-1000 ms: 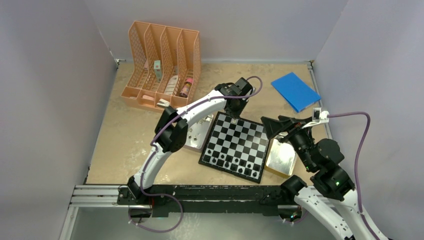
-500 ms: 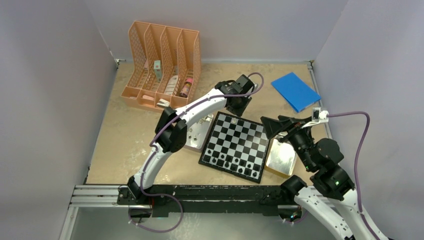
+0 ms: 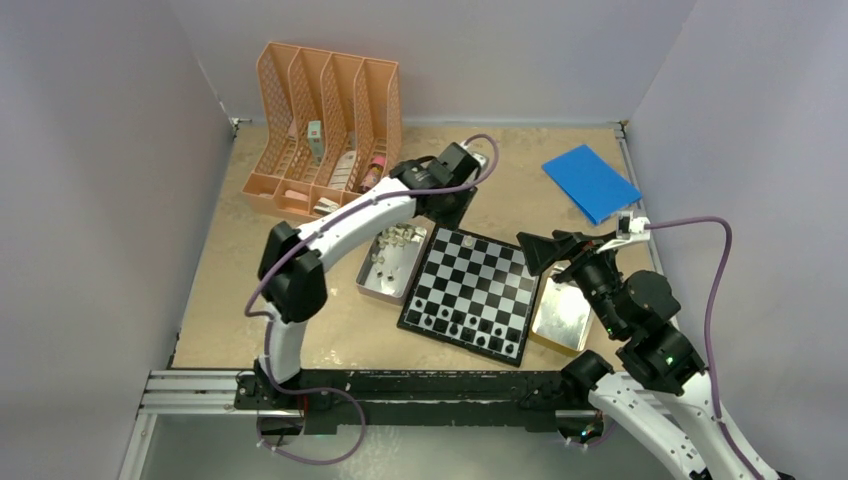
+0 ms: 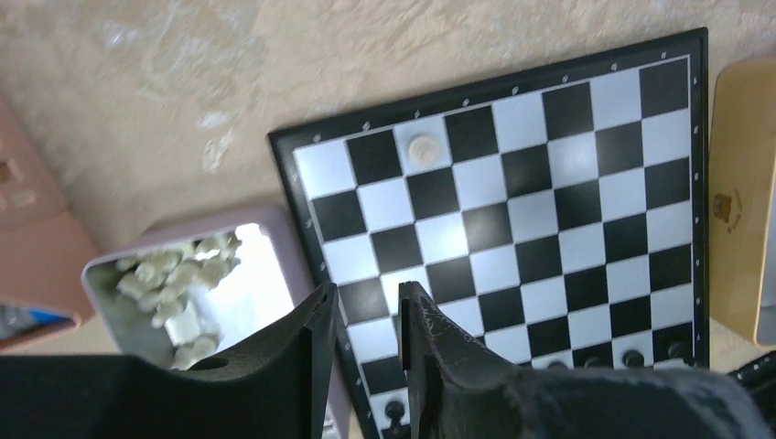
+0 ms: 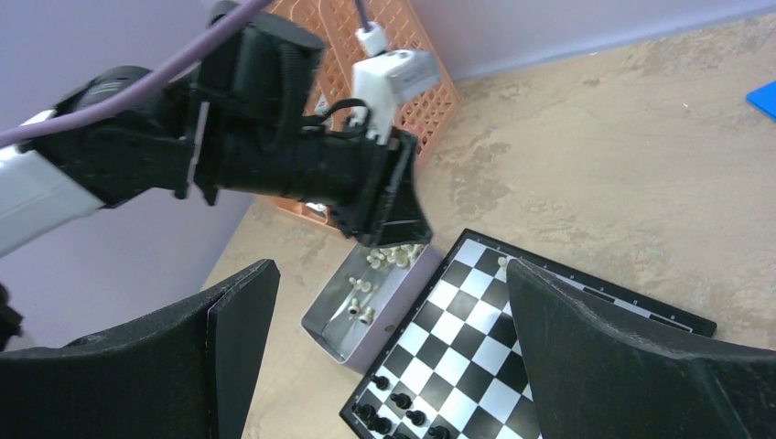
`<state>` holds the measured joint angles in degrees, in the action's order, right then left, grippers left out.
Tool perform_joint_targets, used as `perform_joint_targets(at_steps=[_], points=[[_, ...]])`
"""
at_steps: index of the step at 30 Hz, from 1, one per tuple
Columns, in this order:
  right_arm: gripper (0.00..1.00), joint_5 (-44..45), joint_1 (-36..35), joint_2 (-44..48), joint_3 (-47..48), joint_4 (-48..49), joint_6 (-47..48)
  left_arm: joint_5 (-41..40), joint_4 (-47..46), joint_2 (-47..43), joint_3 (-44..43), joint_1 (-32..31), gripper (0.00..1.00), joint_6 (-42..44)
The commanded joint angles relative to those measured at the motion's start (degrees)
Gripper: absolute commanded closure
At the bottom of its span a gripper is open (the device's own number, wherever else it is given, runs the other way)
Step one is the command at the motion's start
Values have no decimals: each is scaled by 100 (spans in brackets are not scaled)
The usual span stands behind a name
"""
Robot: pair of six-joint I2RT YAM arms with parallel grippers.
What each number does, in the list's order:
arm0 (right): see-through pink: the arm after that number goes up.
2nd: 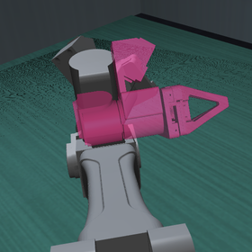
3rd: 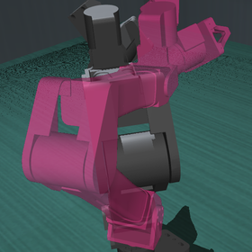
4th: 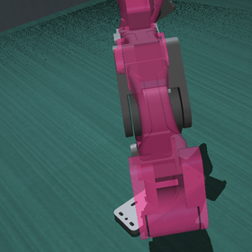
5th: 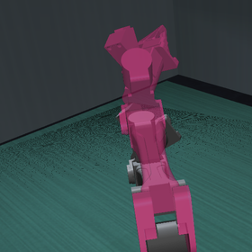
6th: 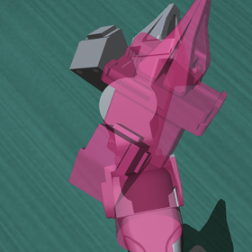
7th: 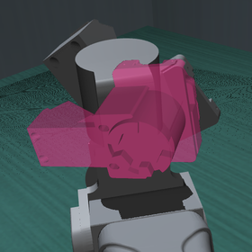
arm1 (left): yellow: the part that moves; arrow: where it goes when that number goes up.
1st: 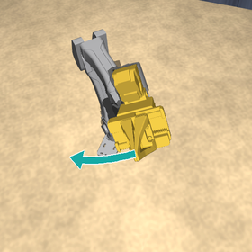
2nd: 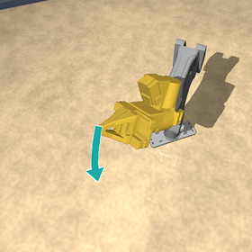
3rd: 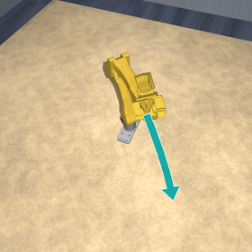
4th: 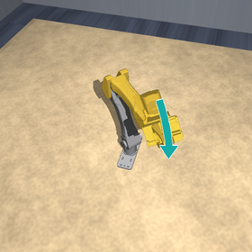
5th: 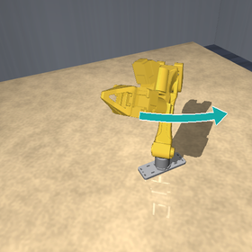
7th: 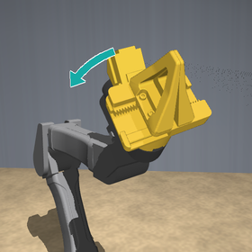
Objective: Set up the chess pieces on the board
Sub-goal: Pick up the chess piece from the storage box.
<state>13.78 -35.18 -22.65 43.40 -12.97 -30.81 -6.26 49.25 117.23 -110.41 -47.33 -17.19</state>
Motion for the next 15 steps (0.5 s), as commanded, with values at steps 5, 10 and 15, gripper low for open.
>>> perform_joint_targets(at_steps=[5, 10, 15], points=[[4, -6, 29, 43, 164, 296, 93, 323, -621, -1382, 1552, 832, 72, -225], [4, -15, 24, 48, 154, 308, 99, 271, -794, -1482, 1870, 1225, 72, -152], [4, -24, 25, 34, 161, 300, 93, 152, -836, -1228, 1959, 1389, 71, -117]])
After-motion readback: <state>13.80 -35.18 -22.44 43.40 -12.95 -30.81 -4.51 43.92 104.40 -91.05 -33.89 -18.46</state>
